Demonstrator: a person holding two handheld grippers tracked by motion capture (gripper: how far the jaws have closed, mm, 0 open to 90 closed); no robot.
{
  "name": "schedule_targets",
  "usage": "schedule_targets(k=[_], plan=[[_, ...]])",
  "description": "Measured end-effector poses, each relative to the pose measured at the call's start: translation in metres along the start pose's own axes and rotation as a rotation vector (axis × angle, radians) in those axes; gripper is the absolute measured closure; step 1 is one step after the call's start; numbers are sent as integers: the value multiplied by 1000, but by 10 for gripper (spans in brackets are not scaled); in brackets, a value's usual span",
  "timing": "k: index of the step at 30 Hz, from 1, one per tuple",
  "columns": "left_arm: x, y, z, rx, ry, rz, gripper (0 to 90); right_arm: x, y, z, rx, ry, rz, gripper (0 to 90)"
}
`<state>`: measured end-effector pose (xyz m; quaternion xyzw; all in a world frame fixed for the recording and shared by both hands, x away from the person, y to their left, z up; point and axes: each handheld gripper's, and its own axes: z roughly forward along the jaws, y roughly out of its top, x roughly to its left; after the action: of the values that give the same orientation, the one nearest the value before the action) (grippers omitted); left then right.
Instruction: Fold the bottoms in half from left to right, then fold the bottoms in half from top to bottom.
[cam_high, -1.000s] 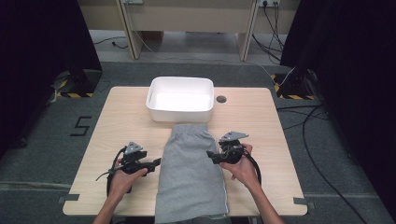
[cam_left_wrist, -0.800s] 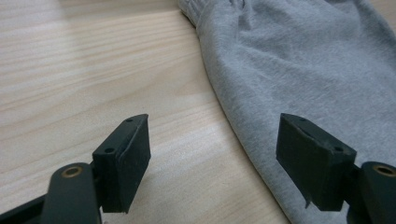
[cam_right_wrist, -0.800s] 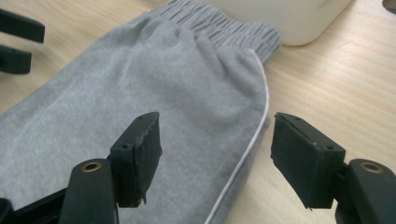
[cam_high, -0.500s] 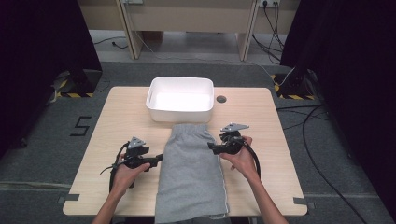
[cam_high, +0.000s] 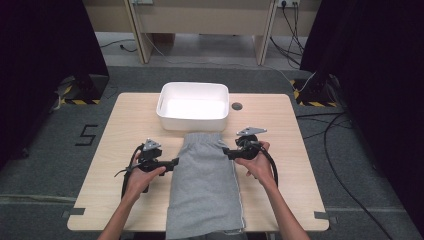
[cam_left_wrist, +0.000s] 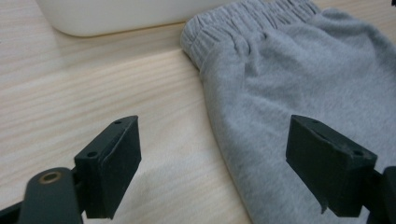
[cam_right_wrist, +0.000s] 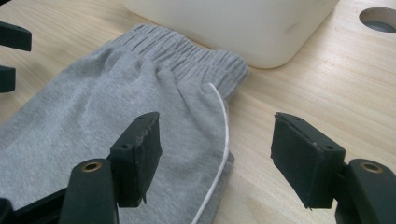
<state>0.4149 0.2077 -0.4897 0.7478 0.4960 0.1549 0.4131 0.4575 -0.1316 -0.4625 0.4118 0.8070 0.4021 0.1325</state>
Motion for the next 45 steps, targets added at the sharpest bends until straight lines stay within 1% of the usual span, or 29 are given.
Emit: schedule_targets(k=[3, 4, 5, 9, 10, 11, 13, 16, 20, 23, 26, 27, 29, 30, 34, 39, 41, 42, 45], plan=[[0, 6, 5, -1, 0, 1, 165, 0, 3, 2, -1, 4, 1, 333], [0, 9, 6, -2, -5, -3, 169, 0, 4, 2, -4, 6, -8, 333], [0, 11, 8, -7, -9, -12, 177, 1, 5, 3, -4, 9, 0, 333], [2, 19, 16, 3, -10, -23, 198, 1, 9, 7, -7, 12, -4, 333], [3, 20, 18, 1, -11, -30, 202, 3, 10, 9, -2, 17, 3, 333], [3, 22, 20, 0, -13, -34, 212, 2, 10, 11, -7, 18, -4, 334], [4, 25, 24, 4, -15, -35, 236, 2, 12, 14, -2, 18, -1, 335], [5, 29, 28, 10, -19, -41, 245, 1, 13, 17, 3, 17, 3, 338], [6, 31, 31, 10, -25, -53, 250, 1, 14, 21, 13, 17, 0, 339], [8, 32, 34, 11, -28, -68, 252, 0, 15, 22, 15, 15, 0, 339], [10, 34, 36, 13, -26, -72, 259, 0, 16, 21, 19, 12, 7, 340], [10, 35, 36, 13, -26, -74, 259, -1, 16, 22, 14, 12, 1, 340], [11, 36, 38, 9, -24, -82, 262, -1, 16, 23, 17, 11, 6, 340], [12, 36, 39, 15, -24, -84, 264, -1, 16, 23, 25, 10, 10, 340], [13, 37, 41, 20, -22, -85, 264, -2, 16, 26, 27, 11, 10, 340], [10, 45, 44, 23, -20, -73, 266, -2, 17, 30, 37, 16, 14, 340], [10, 46, 46, 15, -20, -81, 274, -2, 17, 33, 42, 18, 16, 341], [10, 46, 48, 21, -26, -85, 277, -2, 17, 35, 44, 20, 17, 340], [11, 46, 52, 36, -19, -84, 281, -2, 18, 39, 56, 20, 24, 341]])
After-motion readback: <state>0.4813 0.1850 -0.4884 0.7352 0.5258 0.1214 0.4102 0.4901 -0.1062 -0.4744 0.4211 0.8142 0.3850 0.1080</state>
